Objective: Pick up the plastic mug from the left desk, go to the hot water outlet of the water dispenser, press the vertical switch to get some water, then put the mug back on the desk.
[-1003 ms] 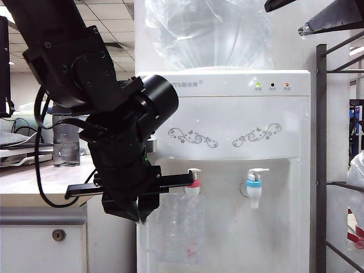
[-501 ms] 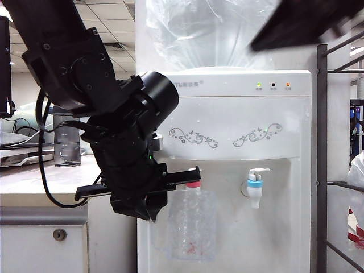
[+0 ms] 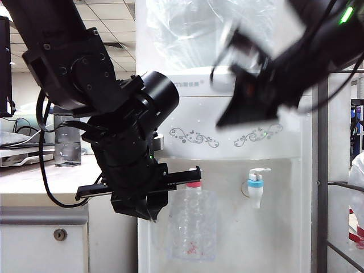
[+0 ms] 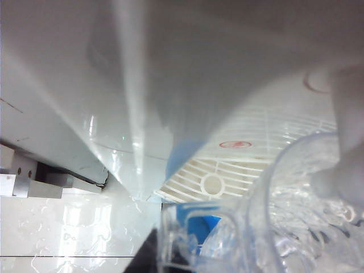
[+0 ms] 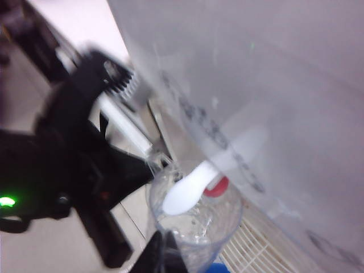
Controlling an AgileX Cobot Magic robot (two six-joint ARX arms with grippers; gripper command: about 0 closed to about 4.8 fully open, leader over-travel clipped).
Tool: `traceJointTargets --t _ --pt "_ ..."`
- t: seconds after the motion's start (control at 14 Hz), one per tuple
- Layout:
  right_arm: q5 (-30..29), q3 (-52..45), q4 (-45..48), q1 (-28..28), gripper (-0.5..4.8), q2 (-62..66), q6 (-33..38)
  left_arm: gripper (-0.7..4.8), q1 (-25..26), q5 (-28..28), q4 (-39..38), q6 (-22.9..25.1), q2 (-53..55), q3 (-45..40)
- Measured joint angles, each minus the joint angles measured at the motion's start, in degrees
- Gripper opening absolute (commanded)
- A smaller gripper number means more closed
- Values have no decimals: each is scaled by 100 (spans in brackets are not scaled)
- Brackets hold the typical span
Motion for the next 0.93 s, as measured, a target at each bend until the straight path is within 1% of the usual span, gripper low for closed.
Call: traceJointTargets --t 0.21,0.36,0.5,0.93 --pt "-52 369 26 7 -8 409 -243 -5 0 0 0 2 0 2" --pt "-77 553 2 4 -8 608 -269 -5 0 2 2 9 0 2" --pt "-72 616 -144 31 -8 656 -275 -5 0 0 2 9 0 2" --pt "-81 654 -199 70 -8 938 -302 -5 -2 2 7 17 0 0"
